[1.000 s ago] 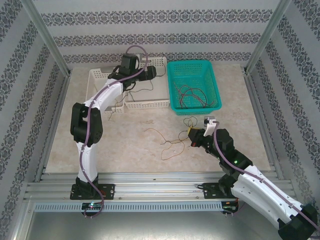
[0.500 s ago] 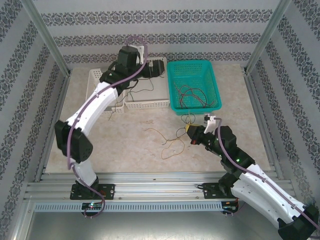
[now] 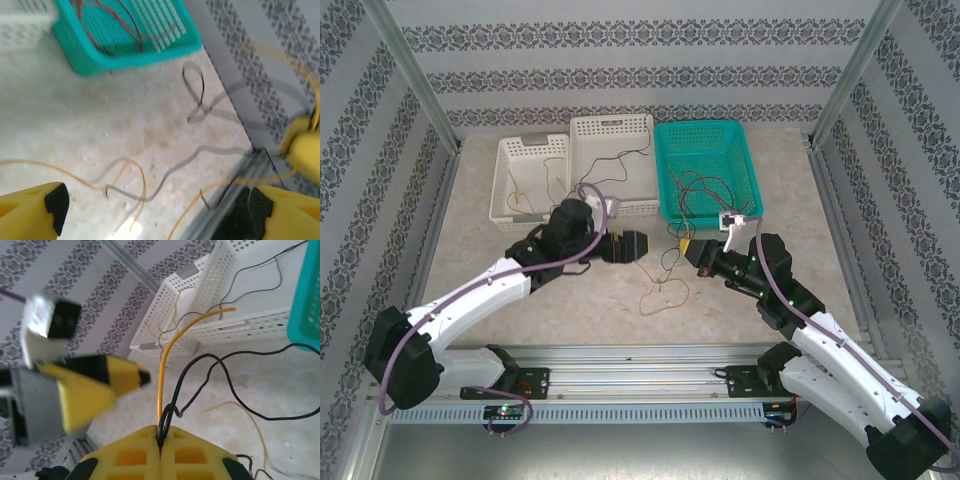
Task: Untangle the cables
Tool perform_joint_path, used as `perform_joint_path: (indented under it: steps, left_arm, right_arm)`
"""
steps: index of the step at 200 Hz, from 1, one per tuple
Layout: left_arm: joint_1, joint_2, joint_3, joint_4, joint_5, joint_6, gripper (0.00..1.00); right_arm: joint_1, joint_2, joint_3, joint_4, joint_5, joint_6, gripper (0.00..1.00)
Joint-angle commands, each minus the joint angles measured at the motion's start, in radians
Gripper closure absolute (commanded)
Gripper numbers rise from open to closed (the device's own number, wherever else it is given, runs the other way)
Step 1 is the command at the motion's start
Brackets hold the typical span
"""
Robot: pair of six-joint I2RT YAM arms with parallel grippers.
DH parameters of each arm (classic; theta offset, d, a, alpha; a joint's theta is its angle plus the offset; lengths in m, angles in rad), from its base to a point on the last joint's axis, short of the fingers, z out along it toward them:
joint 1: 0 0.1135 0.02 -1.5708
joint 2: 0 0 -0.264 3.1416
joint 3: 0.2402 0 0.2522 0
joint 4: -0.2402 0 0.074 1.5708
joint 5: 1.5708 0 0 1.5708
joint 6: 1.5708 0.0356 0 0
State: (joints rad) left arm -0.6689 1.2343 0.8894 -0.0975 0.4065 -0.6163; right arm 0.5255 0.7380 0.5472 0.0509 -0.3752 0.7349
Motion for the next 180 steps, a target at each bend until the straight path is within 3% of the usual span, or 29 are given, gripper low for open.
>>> perform_joint_path:
  steps: [1, 27, 66, 98, 127, 155, 180]
  left_arm:
    - [-0.063, -0.024, -0.051, 0.197, 0.066, -0.037, 0.07]
    - [-0.111, 0.020, -0.077, 0.249, 0.032, -0.032, 0.07]
    - [-0.125, 0.052, -0.062, 0.342, 0.071, -0.027, 0.10]
    - [-0.129, 0.094, -0.065, 0.389, 0.087, -0.020, 0.50]
    - [-0.130, 0.125, -0.073, 0.451, 0.136, -0.039, 0.58]
    - [-0.130, 0.107, -0.087, 0.450, 0.113, -0.028, 1.00]
    - [-0.128, 0.041, -0.101, 0.402, 0.049, 0.007, 1.00]
  right_arm:
    - [-0.006, 0.007, 0.030, 0.078, -0.075, 0.039, 1.00]
    - [-0.001, 0.021, 0.022, 0.110, -0.114, 0.064, 1.00]
    - [0.008, 0.024, 0.014, 0.102, -0.111, 0.076, 1.00]
    - [0.031, 0.029, 0.023, 0.107, -0.119, 0.075, 1.00]
    - [0.034, 0.029, 0.025, 0.099, -0.112, 0.071, 1.00]
    - [0.034, 0.028, 0.024, 0.078, -0.100, 0.063, 1.00]
    - [0.033, 0.016, 0.025, 0.009, -0.058, 0.027, 1.00]
